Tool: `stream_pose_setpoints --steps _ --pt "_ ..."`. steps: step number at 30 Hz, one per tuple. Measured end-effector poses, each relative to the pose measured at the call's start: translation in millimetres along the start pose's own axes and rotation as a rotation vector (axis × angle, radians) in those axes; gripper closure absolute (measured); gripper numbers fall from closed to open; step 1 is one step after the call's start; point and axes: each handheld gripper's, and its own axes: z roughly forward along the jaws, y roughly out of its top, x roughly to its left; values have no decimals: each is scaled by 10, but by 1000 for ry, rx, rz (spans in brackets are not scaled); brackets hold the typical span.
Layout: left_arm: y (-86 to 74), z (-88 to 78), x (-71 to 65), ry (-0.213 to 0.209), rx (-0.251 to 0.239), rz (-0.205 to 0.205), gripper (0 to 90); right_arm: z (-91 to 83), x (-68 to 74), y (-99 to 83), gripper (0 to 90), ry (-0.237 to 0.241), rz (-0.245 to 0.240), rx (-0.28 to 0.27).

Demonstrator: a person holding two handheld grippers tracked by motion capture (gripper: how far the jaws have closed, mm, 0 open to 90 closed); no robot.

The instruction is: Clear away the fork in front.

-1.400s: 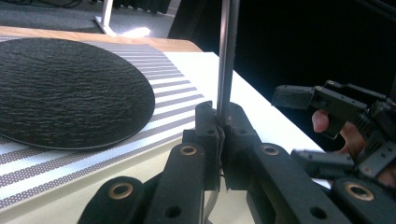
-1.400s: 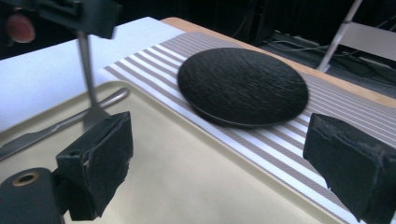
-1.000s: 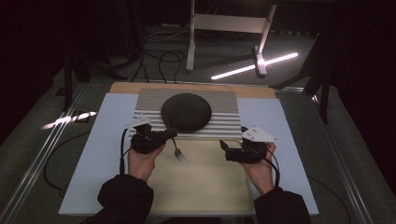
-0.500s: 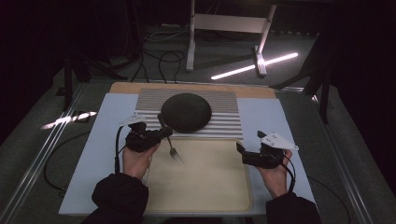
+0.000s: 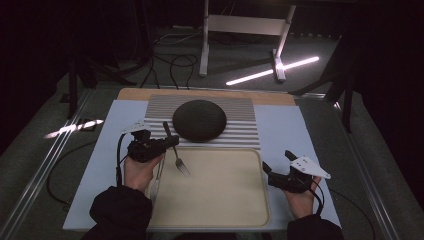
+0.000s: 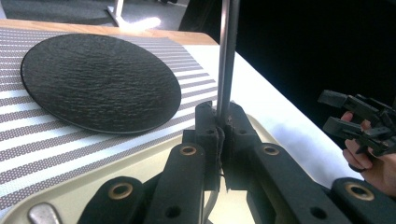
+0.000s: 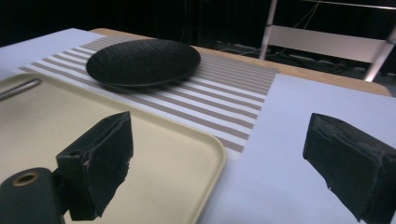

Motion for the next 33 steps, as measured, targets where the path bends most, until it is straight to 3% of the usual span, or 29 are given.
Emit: stream_pose_setpoints --steps 33 --pt "-233 -44 203 -45 124 -40 869 12 -52 -83 86 -2 31 15"
